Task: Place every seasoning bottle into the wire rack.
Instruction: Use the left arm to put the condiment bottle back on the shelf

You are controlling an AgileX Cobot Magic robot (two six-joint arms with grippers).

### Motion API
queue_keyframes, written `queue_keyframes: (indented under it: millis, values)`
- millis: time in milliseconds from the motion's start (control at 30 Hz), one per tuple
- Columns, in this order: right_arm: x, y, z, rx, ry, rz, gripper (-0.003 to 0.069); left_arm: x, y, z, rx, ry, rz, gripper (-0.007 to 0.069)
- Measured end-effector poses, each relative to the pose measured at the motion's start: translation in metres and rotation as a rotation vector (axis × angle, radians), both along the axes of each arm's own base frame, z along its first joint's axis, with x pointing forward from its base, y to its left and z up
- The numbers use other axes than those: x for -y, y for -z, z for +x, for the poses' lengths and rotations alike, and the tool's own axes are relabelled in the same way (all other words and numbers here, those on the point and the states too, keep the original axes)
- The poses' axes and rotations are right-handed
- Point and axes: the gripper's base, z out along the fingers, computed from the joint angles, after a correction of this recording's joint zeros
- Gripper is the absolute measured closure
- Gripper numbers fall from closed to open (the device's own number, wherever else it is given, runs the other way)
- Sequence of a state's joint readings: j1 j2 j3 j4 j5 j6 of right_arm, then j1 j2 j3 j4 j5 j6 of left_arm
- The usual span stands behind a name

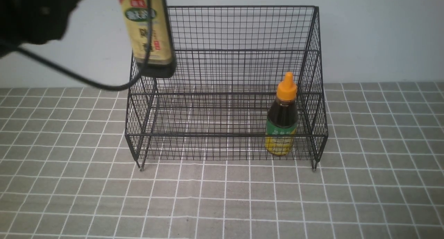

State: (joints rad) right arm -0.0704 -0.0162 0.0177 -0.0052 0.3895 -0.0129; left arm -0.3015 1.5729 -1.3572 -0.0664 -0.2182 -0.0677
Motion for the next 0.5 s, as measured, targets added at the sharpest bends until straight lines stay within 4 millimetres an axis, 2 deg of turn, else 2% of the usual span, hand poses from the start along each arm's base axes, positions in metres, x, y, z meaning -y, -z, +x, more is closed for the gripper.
queue_keyframes:
  millis: [200, 500]
  values:
    - [0.000, 0.000, 0.000, 0.000, 0.000, 0.000, 0.0670, 0.006, 0.031, 0.020, -0.083, 0.000, 0.023, 0.0317]
    - [0.000, 0.000, 0.000, 0.000, 0.000, 0.000, 0.0670, 0.011, 0.067, 0.031, -0.284, 0.011, 0.085, 0.0317]
